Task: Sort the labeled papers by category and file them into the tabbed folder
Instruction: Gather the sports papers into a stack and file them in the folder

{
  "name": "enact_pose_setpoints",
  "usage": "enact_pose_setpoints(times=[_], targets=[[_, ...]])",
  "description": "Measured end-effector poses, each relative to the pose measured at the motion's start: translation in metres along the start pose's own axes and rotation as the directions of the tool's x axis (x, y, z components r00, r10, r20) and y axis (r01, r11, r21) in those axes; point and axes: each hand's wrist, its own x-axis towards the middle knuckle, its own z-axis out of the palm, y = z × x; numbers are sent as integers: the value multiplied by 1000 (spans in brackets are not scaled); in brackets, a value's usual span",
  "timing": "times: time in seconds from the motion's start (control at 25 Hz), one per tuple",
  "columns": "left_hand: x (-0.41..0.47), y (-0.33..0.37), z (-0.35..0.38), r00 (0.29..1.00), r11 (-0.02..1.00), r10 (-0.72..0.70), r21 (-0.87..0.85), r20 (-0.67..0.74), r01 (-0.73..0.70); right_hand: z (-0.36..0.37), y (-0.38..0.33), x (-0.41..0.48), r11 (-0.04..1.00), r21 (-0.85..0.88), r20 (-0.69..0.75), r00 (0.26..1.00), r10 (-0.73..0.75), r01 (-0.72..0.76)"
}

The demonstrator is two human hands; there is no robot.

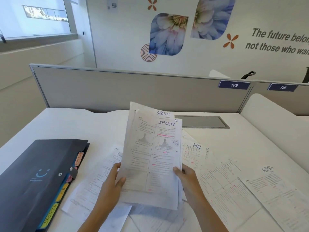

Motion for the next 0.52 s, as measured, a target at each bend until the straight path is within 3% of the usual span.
enact_pose_setpoints(times=[0.16, 0.32, 0.52], targets=[[6, 17, -20, 974, 983, 170, -38, -152, -177, 10, -31, -12, 964, 95, -54, 968, -245, 249], [6, 42, -32, 931, 938, 236, -185, -279, -293, 19, -46, -22, 916, 144, -77, 927, -366, 374], [-12, 60, -28, 908, 928, 261, -174, -327, -329, 26, -46, -33, 885, 103, -64, 891, -450, 454]])
